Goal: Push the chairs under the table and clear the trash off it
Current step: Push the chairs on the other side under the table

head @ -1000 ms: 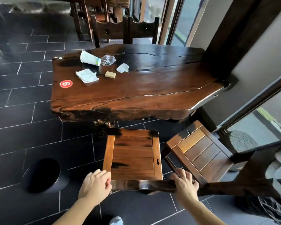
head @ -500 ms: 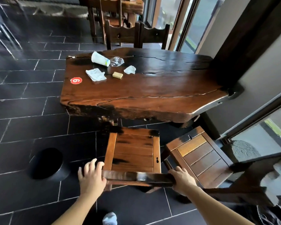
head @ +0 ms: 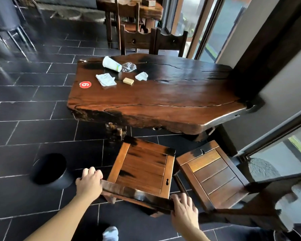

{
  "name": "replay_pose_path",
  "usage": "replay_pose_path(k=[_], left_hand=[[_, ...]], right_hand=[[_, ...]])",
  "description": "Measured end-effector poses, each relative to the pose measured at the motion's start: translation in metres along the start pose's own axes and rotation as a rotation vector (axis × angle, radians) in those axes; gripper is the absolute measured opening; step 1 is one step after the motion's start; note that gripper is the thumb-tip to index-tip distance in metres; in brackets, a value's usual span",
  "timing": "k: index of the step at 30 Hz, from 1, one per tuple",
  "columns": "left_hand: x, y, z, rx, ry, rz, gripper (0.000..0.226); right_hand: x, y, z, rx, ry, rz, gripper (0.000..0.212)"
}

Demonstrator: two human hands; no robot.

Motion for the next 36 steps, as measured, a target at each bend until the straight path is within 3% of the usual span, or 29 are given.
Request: replay_pose_path(k=[4, 9, 12, 18, 22, 36], left_hand=[[0.001, 0.005, 0.0, -0.016, -0.046, 0.058, 0.016], [0.001, 0.002, 0.014, 0.001, -0.116, 0.096, 0.017], [0.004, -0.007, 0.033, 0.038, -0.123, 0.091, 0.021], [0.012, -0.013, 0.078, -0.1, -0.205, 0.063, 0.014], [0.009, -0.004, 0.09, -0.117, -0.192, 0.105, 0.021], [-0.018, 0.058, 0.102, -0.14, -0.259, 0.182, 0.014]], right_hand=[[0.002, 0.011, 0.008, -0.021, 0.003, 0.103, 0.07], [-0.011, 0.03, 0.03, -0.05, -0.034, -0.041, 0.048], [-0.024, 0.056, 0.055, -0.115, -0.071, -0.126, 0.046], [-0.054, 0.103, 0.091, -0.194, -0.111, -0.183, 0.039], [-0.06, 0.117, 0.096, -0.201, -0.123, -0.153, 0.041], [-0.083, 0.189, 0.086, -0.231, -0.106, -0.142, 0.035]])
Point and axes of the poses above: each hand's wrist, its own y-axis towards the middle knuckle, its own x-axis out of the palm, z = x × y, the point moved 7 cm from there along y, towards the middle knuckle, and after that the axes turned 4 degrees about y, right-handed, at the moved point
